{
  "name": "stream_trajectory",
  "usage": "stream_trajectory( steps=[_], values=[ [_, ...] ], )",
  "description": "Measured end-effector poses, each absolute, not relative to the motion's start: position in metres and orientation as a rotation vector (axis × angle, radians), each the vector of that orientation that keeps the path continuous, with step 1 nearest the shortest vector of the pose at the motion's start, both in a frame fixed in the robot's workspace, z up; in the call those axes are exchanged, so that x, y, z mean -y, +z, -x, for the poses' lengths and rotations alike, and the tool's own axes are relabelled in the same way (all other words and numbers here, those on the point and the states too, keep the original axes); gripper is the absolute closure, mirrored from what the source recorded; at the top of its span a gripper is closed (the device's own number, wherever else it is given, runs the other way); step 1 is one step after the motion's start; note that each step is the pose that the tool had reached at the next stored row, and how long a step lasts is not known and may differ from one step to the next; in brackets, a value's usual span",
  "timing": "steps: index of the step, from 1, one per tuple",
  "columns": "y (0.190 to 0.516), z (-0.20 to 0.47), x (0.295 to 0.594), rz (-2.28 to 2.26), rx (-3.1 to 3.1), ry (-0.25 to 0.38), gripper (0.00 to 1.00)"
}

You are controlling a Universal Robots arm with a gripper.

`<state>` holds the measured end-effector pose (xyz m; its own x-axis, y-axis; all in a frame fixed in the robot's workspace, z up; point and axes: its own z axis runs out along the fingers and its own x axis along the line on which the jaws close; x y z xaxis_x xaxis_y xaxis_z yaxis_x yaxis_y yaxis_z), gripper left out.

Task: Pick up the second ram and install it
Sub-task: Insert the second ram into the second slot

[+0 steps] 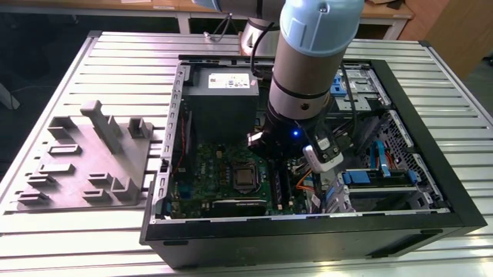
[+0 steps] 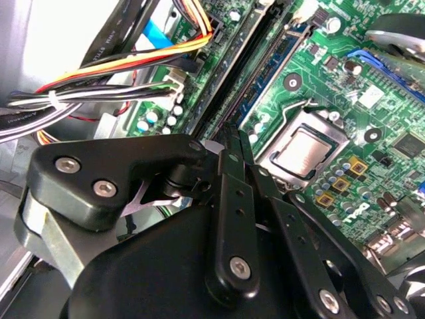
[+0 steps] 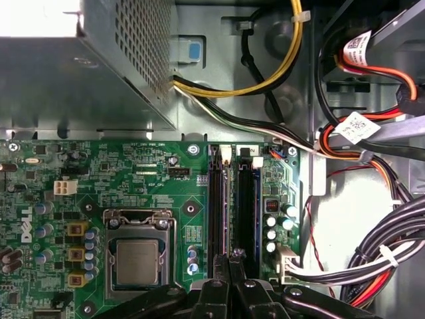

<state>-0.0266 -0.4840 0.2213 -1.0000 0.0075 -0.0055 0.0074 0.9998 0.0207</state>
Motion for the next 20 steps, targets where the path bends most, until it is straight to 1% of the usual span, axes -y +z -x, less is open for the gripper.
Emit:
stream_trajectory(
  steps=[20],
  values=[
    [0.2153,0.0266,0.484,-0.012,-3.136,0.032,0.89]
  ],
)
